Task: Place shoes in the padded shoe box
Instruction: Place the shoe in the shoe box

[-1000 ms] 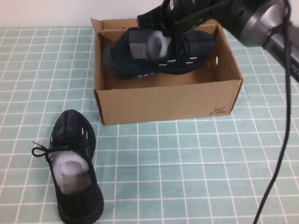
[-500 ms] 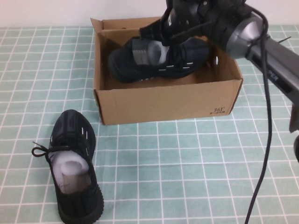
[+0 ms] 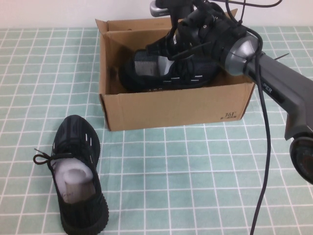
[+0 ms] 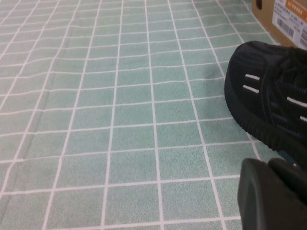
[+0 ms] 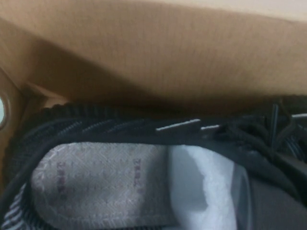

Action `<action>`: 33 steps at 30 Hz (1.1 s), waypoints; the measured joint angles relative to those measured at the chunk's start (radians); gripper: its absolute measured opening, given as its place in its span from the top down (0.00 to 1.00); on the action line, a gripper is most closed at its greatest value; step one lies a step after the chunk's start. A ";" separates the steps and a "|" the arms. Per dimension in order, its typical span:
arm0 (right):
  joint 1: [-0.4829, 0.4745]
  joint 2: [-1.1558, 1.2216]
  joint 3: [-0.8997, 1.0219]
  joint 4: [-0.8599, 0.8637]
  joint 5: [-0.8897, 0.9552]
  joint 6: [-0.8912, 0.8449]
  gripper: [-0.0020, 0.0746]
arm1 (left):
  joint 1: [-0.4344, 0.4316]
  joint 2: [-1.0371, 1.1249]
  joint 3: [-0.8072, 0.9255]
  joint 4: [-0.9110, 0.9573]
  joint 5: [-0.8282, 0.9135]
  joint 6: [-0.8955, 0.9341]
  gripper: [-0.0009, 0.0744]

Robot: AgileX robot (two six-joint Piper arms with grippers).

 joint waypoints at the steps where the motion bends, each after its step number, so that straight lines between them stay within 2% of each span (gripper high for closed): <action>1: 0.000 0.002 0.000 0.000 -0.005 0.000 0.95 | 0.000 0.000 0.000 0.000 0.000 0.000 0.99; 14: -0.004 0.013 0.000 -0.005 -0.039 -0.018 0.93 | 0.000 0.000 0.000 0.000 0.000 0.000 0.99; 17: -0.006 0.013 0.000 -0.008 -0.051 -0.020 0.85 | 0.000 0.000 0.000 0.000 0.000 0.000 0.99; 24: -0.008 0.013 0.000 -0.004 -0.057 -0.020 0.54 | 0.000 0.000 0.000 0.000 0.000 0.000 0.99; 28: -0.006 -0.017 0.000 0.001 -0.014 -0.031 0.49 | 0.000 0.000 0.000 0.000 0.000 0.000 0.99; 33: 0.009 -0.116 0.000 0.003 0.053 -0.063 0.51 | 0.000 0.000 0.000 0.000 0.000 0.000 0.99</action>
